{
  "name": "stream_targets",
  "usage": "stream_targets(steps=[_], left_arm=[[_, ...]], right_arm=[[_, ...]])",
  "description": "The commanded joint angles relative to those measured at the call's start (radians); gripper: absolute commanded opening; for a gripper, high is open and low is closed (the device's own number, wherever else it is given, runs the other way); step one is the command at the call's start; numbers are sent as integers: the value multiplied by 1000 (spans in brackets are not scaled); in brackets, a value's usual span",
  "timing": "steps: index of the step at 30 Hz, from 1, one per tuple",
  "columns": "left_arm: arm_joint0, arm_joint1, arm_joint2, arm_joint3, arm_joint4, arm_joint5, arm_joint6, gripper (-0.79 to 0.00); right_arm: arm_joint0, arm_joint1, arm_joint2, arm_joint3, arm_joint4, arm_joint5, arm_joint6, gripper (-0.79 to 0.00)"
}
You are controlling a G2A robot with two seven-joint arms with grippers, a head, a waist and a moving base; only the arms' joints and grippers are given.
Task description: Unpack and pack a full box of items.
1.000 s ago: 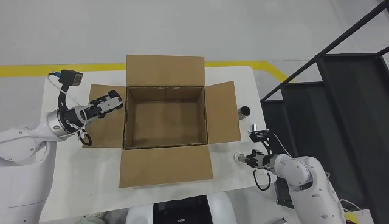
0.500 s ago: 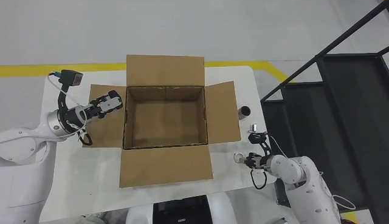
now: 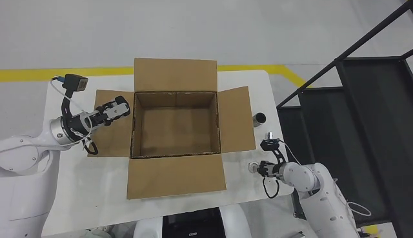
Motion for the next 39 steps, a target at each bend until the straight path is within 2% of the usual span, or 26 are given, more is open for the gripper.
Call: stream_targets(steps=[1, 9, 10, 12, 13, 22, 29, 32, 39], left_arm=[[0, 0, 0, 0, 0, 0, 0, 0], [0, 0, 0, 0, 0, 0, 0, 0], [0, 0, 0, 0, 0, 0, 0, 0], [0, 0, 0, 0, 0, 0, 0, 0], [0, 0, 0, 0, 0, 0, 0, 0], [0, 0, 0, 0, 0, 0, 0, 0], [0, 0, 0, 0, 0, 0, 0, 0], [0, 0, 0, 0, 0, 0, 0, 0], [0, 0, 0, 0, 0, 0, 0, 0]], right_arm=[[1, 2, -3, 1, -2, 4, 2, -536], [11, 7, -23, 16, 1, 12, -4, -610], [13, 8, -26, 18, -2, 13, -4, -637], [15, 10, -29, 20, -1, 15, -6, -773], [16, 11, -30, 21, -1, 16, -7, -785], [-7, 25, 14, -64, 9, 15, -12, -785], [-105, 41, 160, -324, 6, 70, -23, -785], [-151, 45, 199, -446, 3, 49, -39, -785], [-178, 46, 221, -613, 36, 16, -128, -785]])
